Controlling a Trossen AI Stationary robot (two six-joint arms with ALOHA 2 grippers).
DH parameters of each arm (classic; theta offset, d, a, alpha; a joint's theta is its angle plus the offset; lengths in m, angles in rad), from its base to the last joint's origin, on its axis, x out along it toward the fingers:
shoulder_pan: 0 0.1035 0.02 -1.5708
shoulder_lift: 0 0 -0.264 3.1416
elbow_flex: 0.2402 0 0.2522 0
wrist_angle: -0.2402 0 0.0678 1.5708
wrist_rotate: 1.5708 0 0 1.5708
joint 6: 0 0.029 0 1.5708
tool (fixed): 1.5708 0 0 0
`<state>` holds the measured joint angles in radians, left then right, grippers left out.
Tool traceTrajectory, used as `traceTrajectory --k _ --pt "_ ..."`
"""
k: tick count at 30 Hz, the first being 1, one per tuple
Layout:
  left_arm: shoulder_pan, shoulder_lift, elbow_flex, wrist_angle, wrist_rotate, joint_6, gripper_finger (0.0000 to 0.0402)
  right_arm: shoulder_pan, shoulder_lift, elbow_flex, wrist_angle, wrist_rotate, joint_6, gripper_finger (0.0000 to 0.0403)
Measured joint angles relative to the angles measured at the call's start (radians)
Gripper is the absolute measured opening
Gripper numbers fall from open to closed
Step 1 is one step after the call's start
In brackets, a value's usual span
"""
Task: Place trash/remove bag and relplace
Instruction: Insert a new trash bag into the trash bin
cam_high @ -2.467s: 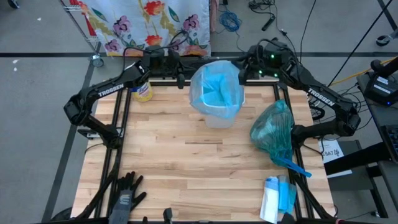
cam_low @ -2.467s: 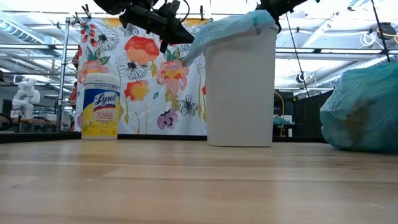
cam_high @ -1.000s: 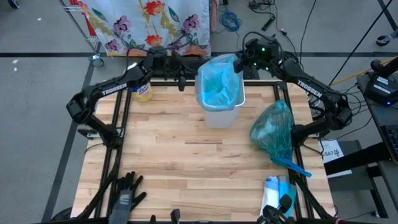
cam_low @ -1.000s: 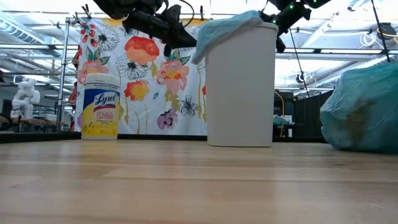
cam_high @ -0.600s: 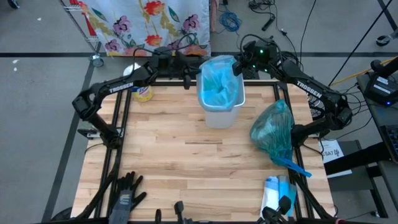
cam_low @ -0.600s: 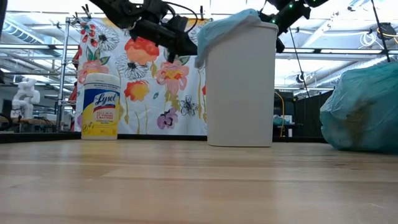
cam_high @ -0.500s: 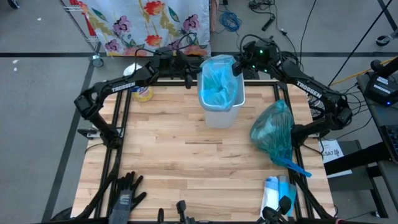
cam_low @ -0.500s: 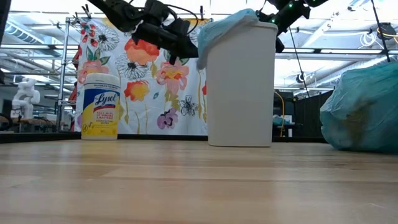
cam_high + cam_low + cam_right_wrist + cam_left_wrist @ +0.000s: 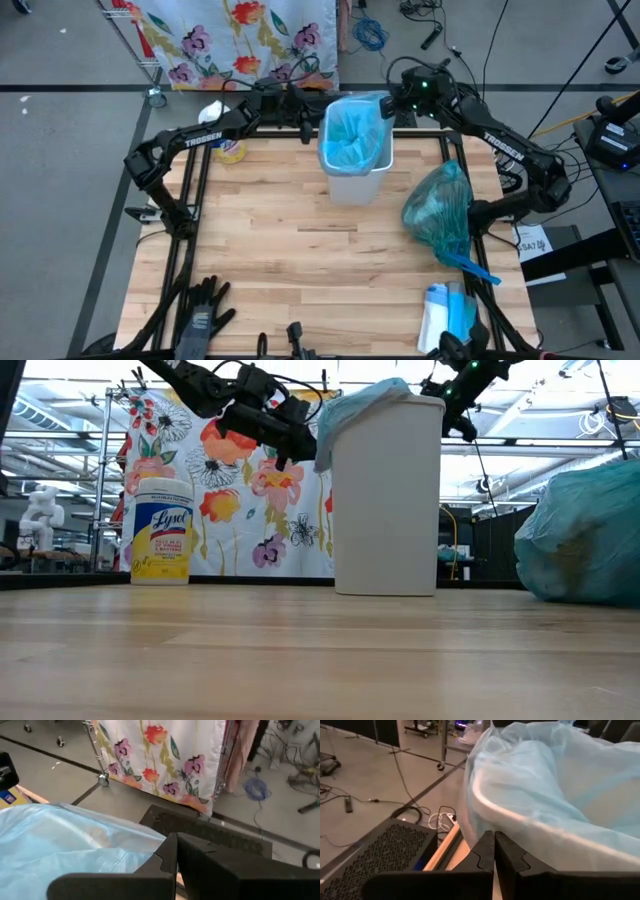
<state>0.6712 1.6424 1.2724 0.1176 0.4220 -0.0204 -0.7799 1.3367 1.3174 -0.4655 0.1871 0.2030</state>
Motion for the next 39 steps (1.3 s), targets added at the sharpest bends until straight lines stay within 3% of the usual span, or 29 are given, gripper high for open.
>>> traceTrajectory --k 7,11,20,30,39 --pt "-0.021 0.000 0.000 -0.003 0.035 0.000 0.0007 -0.004 -0.031 0.000 -0.193 -0.013 0.113 0.0000" --pt "-0.035 0.000 0.000 -0.005 0.038 -0.001 0.0007 -0.003 -0.024 0.000 -0.226 -0.110 0.146 0.0000" --pt "-0.066 0.000 0.000 -0.118 0.037 -0.005 0.0007 0.016 -0.024 0.000 -0.410 -0.165 0.231 0.0000" --pt "-0.065 -0.015 0.000 -0.150 0.029 -0.106 0.0007 0.016 -0.129 0.000 -0.365 -0.169 0.140 0.0000" --pt "-0.065 -0.068 0.000 -0.208 0.008 -0.134 0.0007 0.016 -0.218 0.000 -0.493 -0.175 0.013 0.0028"
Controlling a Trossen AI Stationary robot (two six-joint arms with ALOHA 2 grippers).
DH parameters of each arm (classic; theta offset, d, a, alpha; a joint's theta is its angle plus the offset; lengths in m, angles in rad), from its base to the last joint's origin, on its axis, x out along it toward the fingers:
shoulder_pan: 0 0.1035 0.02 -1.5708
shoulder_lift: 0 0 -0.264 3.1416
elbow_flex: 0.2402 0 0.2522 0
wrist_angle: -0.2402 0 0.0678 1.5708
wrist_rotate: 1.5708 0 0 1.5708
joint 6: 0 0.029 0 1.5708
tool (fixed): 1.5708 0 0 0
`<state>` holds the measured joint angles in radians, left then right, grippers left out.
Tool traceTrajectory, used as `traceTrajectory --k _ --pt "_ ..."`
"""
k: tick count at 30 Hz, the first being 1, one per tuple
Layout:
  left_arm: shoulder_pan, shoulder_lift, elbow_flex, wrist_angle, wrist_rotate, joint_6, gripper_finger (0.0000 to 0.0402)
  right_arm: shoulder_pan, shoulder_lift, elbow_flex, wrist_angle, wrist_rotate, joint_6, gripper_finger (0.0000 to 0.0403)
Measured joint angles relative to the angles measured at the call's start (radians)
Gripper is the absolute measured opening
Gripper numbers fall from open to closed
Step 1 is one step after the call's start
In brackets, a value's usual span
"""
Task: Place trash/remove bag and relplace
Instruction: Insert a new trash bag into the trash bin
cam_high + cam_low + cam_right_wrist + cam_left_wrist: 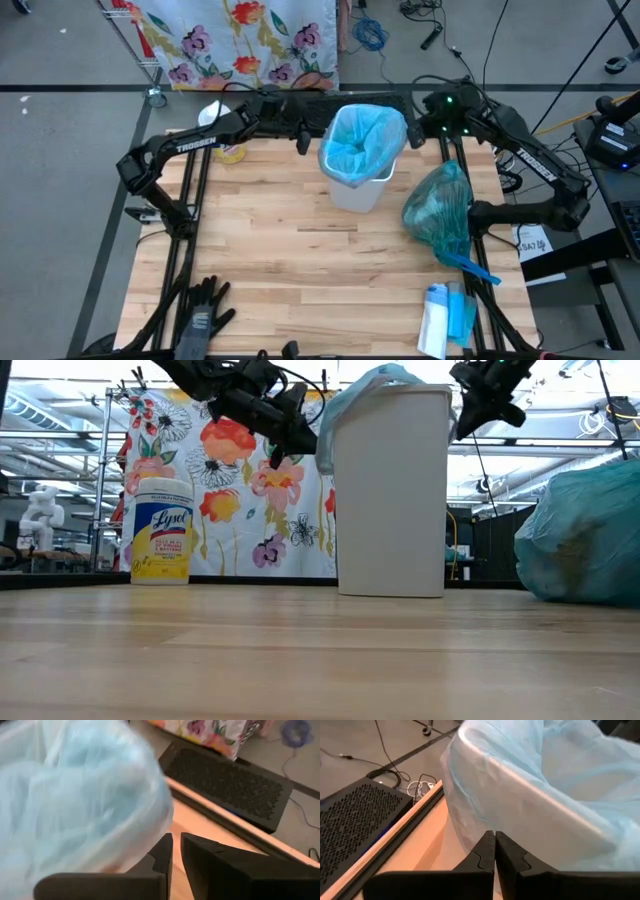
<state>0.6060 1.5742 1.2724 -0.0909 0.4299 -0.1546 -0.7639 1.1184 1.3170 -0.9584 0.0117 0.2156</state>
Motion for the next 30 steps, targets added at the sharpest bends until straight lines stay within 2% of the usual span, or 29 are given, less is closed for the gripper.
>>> traceTrajectory --k 8,14,18,23,26,30 --pt "-0.014 -0.020 0.000 -0.033 -0.009 -0.076 0.0007 0.000 -0.032 0.000 -0.061 -0.014 -0.111 0.0046" --pt "-0.035 -0.075 0.000 -0.031 -0.016 -0.076 0.0007 0.000 -0.125 0.000 -0.086 -0.019 -0.189 0.0011" --pt "-0.034 -0.125 0.000 -0.048 -0.023 -0.072 0.0007 0.000 -0.212 0.000 -0.153 -0.073 -0.157 0.0004" --pt "-0.042 -0.198 0.000 -0.174 -0.087 0.007 0.0007 0.021 -0.325 -0.011 -0.236 -0.099 -0.093 0.0001" --pt "-0.057 -0.220 0.000 -0.231 -0.112 0.049 0.0007 0.042 -0.408 -0.062 -0.192 -0.094 -0.054 0.0001" --pt "-0.073 -0.220 -0.005 -0.267 -0.144 0.076 0.0007 0.067 -0.501 -0.205 0.025 -0.094 0.029 0.0000"
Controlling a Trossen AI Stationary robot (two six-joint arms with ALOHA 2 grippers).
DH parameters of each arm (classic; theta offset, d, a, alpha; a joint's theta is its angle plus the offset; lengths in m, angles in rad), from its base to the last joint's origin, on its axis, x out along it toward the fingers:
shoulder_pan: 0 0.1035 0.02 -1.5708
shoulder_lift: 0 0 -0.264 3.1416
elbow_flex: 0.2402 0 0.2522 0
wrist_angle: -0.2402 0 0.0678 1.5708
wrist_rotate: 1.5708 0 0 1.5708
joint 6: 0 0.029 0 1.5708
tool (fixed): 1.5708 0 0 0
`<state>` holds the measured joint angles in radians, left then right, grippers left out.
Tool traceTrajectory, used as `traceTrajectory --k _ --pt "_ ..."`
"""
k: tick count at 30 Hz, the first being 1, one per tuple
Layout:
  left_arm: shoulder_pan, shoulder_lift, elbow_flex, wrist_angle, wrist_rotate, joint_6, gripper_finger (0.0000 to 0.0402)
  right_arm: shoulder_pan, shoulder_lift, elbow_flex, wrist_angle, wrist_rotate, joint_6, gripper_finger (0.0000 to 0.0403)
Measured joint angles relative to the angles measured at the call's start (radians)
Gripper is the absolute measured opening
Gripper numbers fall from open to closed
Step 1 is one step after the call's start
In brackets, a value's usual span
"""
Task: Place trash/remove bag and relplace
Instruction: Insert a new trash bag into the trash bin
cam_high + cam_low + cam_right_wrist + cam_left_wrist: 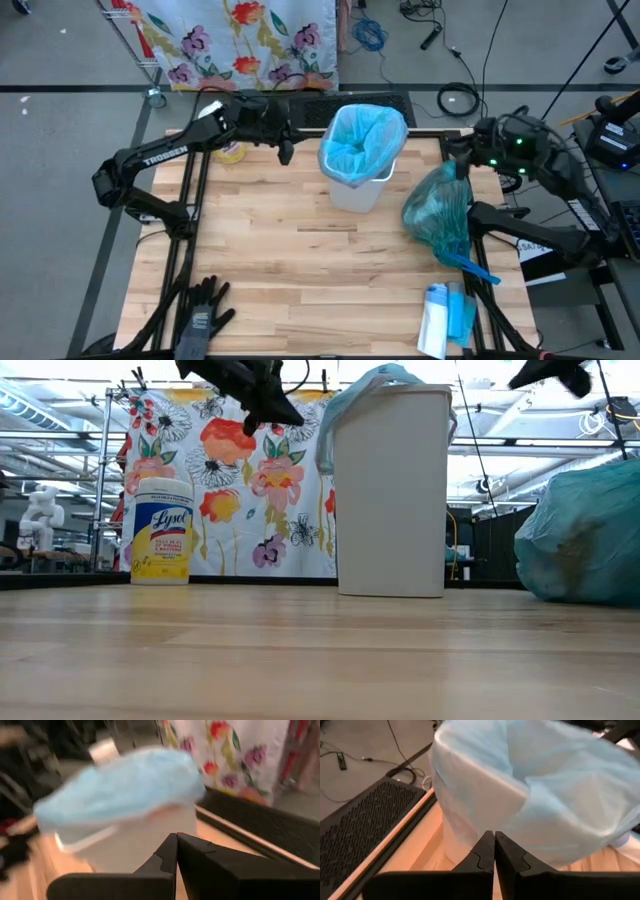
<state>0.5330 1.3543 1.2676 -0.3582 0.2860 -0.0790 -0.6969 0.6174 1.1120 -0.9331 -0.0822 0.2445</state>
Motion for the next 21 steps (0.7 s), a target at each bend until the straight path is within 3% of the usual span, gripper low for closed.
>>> traceTrajectory --k 5,8,12,21 --pt "-0.028 0.028 -0.031 0.006 -0.008 -0.018 0.0007 0.054 -0.017 -0.222 0.407 -0.058 0.066 0.0000" --pt "-0.046 0.050 -0.037 0.002 -0.007 -0.018 0.0007 0.080 0.012 -0.294 0.553 -0.016 0.064 0.0000" --pt "-0.056 0.078 -0.036 0.032 -0.007 -0.020 0.0007 0.082 0.053 -0.312 0.560 0.054 0.063 0.0000" --pt "-0.084 0.139 -0.036 0.072 -0.008 -0.031 0.0007 0.127 0.160 -0.312 0.521 0.026 0.058 0.0000"
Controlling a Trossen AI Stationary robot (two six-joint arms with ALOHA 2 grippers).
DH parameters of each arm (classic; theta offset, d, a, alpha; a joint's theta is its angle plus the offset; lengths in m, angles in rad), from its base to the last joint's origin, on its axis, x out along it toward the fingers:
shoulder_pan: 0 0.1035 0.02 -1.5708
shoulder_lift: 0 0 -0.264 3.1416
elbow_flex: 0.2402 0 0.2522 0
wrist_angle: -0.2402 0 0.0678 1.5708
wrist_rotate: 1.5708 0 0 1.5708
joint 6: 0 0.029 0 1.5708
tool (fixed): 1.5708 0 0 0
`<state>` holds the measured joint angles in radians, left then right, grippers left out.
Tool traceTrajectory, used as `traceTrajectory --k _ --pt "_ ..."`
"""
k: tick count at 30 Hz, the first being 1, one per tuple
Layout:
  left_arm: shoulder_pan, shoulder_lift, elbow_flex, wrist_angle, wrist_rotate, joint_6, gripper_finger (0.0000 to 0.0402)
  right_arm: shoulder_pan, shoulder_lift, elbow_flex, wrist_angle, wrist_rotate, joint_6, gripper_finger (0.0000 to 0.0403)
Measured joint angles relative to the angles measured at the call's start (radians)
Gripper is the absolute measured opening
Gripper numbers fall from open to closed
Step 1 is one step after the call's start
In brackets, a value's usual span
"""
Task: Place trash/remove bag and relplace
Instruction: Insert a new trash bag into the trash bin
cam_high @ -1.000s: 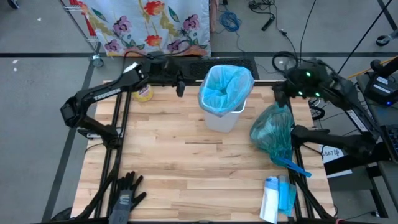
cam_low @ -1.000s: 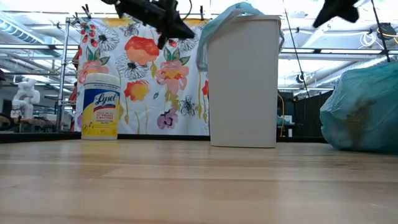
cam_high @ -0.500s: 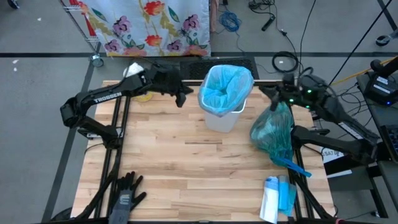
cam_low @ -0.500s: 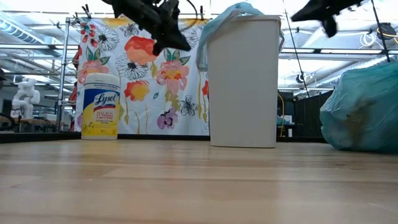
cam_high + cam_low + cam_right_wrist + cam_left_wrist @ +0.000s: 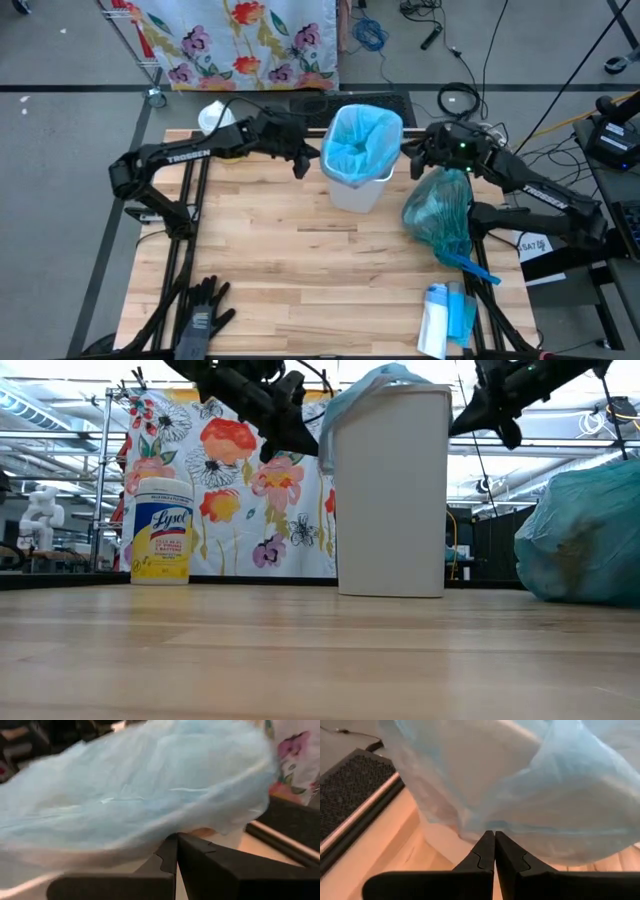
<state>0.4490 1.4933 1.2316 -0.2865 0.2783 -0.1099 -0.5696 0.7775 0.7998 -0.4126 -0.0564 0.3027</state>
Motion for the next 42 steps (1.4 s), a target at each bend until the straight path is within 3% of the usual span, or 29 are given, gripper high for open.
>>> traceTrajectory --k 10,17,32,42 --pt "-0.030 0.042 0.000 0.064 -0.006 -0.014 0.0007 0.111 0.134 0.000 -0.003 0.015 -0.035 0.0000" --pt "-0.040 0.066 0.000 0.052 -0.020 -0.030 0.0007 0.124 0.211 0.000 -0.025 0.014 -0.060 0.0000" --pt "-0.046 0.020 0.000 0.046 -0.026 -0.042 0.0007 0.125 -0.088 0.013 -0.169 0.016 0.047 0.0000" --pt "-0.046 0.009 0.001 0.035 -0.036 -0.042 0.0007 0.148 -0.131 0.013 -0.089 -0.025 0.061 0.0000"
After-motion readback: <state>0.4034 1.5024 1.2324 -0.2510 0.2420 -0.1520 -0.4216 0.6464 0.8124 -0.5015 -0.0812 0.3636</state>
